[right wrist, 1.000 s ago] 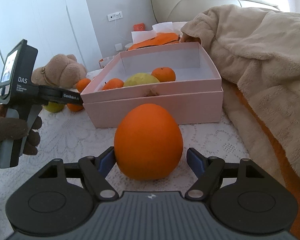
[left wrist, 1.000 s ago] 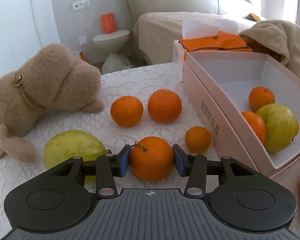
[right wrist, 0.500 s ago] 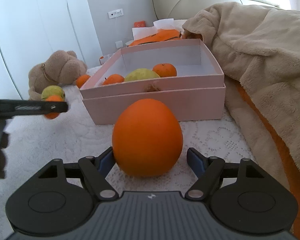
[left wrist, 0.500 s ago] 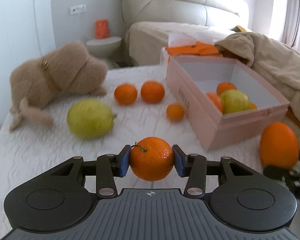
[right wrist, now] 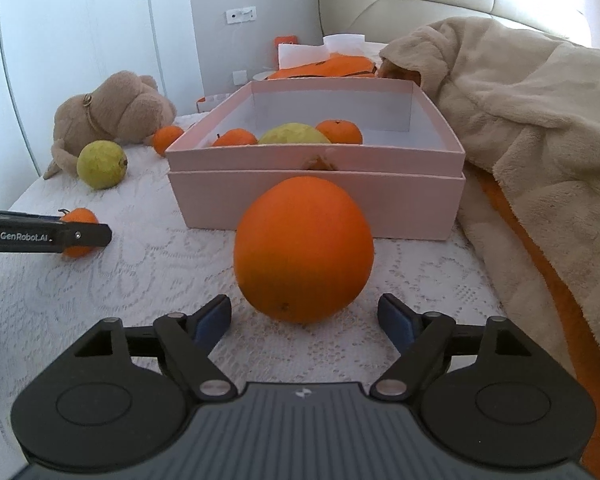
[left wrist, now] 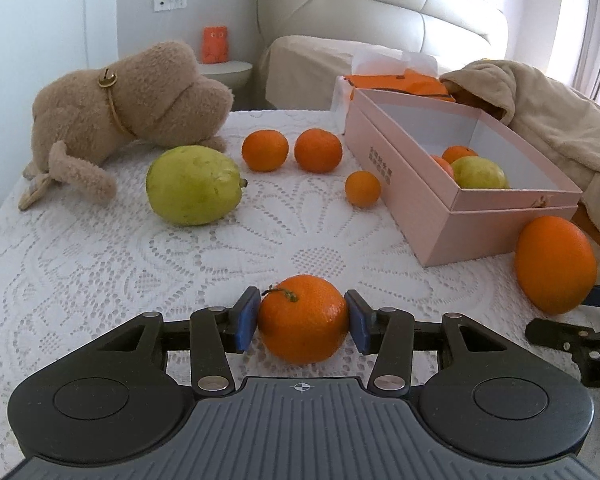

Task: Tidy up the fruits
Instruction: 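Open the right gripper away from the large orange while the left holds its mandarin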

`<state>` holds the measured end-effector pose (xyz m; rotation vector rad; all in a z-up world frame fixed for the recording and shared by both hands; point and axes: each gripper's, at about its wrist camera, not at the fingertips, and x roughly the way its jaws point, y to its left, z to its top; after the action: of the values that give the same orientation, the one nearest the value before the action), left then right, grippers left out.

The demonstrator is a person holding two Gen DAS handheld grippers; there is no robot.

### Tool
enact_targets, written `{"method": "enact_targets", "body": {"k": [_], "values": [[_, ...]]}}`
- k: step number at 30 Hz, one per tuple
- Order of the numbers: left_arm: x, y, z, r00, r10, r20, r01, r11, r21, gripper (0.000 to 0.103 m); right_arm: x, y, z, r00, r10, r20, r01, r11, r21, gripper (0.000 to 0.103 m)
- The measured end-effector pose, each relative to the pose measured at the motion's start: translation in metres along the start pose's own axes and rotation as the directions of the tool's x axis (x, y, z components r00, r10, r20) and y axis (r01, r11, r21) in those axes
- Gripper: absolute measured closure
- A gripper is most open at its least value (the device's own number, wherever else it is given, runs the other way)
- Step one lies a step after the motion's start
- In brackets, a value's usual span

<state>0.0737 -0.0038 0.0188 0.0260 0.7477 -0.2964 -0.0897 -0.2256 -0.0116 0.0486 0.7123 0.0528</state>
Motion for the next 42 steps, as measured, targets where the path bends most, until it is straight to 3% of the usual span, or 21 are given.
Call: {"method": "enact_targets", "body": {"k": [4,9,11,16,23,32,33,34,35,42], "values": [[0.0,-0.001,-0.002,1.0,-0.011,0.003,0.011,1.0,-0.006,0.045,0.0,0.002,0.0,1.0,0.001,-0.011,-0.001,1.0,0.0,0.015],[0.001,-0.003,-0.005,0.999,-0.045,0.02,0.045,0.999,-0.016,0.027,0.0,0.006,-0.001,1.0,-0.011,-0.009,0.011,1.0,-0.021,0.015],[0.002,-0.006,-0.006,0.999,-0.047,0.024,0.047,0.999,0.002,0.025,0.0,0.006,-0.002,1.0,-0.013,-0.007,0.013,1.0,-0.028,0.014],[-0.01,0.006,-0.005,0.994,-0.101,0.05,0.104,0.993,-0.062,0.03,-0.001,0.006,-0.003,1.0,-0.008,-0.001,0.008,1.0,-0.03,0.014],[-0.027,0.008,-0.002,0.994,-0.055,0.09,0.059,0.997,-0.042,0.03,0.0,0.007,-0.003,1.0,-0.012,0.0,0.012,0.999,-0.04,0.014],[-0.009,0.0,-0.01,1.0,-0.005,0.026,0.006,1.0,-0.025,0.031,-0.004,0.005,-0.004,1.0,-0.006,0.02,0.007,1.0,-0.026,0.016],[-0.009,-0.001,-0.011,0.999,0.002,0.035,-0.001,1.0,-0.023,0.036,-0.006,0.004,-0.004,1.0,-0.001,0.028,0.002,1.0,-0.021,0.018],[-0.01,-0.002,-0.011,0.999,0.008,0.042,-0.007,1.0,-0.019,0.05,-0.008,0.003,-0.004,0.999,0.003,0.036,-0.002,1.0,-0.018,0.019],[-0.011,-0.002,-0.011,0.999,0.007,0.047,-0.007,1.0,-0.016,0.053,-0.01,0.003,-0.004,0.999,0.003,0.045,-0.002,1.0,-0.021,0.019],[-0.02,-0.009,-0.015,0.999,-0.008,0.036,0.008,1.0,-0.006,0.053,-0.017,0.01,0.01,0.992,-0.052,0.112,0.057,0.997,-0.05,0.019]]}}
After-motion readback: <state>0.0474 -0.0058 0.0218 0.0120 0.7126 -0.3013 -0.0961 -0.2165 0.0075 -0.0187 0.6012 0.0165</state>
